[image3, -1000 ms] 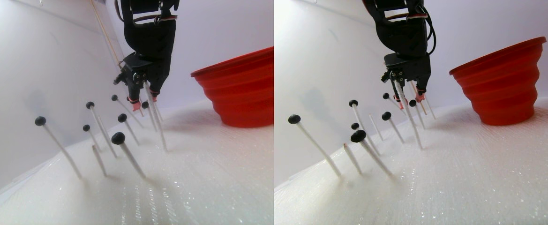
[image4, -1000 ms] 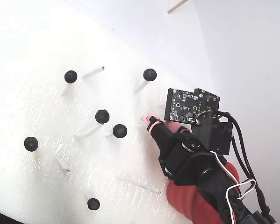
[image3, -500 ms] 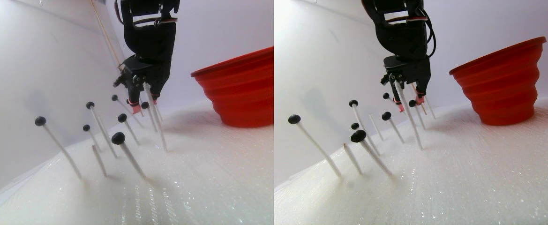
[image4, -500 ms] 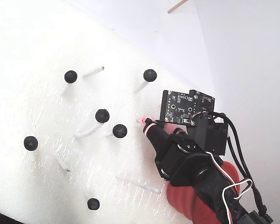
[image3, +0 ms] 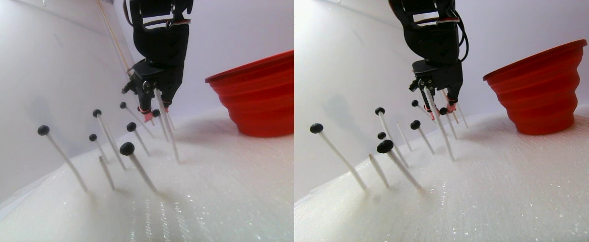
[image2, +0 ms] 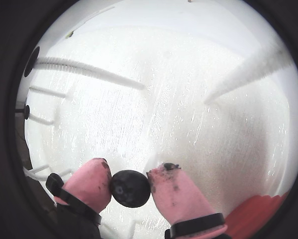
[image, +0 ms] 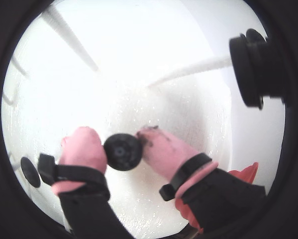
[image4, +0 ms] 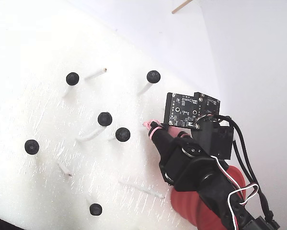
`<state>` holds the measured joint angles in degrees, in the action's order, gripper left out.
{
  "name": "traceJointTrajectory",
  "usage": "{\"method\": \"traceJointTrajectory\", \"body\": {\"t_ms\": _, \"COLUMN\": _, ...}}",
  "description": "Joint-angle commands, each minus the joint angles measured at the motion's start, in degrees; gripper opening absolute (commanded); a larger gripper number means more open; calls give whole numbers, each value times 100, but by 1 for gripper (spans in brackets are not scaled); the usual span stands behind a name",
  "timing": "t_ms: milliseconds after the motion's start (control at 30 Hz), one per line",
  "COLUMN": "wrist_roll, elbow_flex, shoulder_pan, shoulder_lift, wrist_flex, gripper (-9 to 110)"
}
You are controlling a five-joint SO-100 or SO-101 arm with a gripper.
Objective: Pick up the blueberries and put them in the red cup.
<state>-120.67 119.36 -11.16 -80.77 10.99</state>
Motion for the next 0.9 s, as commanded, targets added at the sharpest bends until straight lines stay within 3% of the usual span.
{"method": "traceJointTrajectory", "body": {"t_ms": 0, "wrist_roll": 53, "elbow_flex": -88, "shoulder_pan": 264, "shoulder_lift": -176, "wrist_flex": 35, "gripper": 12}}
{"method": "traceJointTrajectory", "body": {"t_ms": 867, "wrist_roll": 202, "elbow_flex": -18, "shoulder_pan": 316, "shoulder_lift": -879, "wrist_flex": -141, "gripper": 11}}
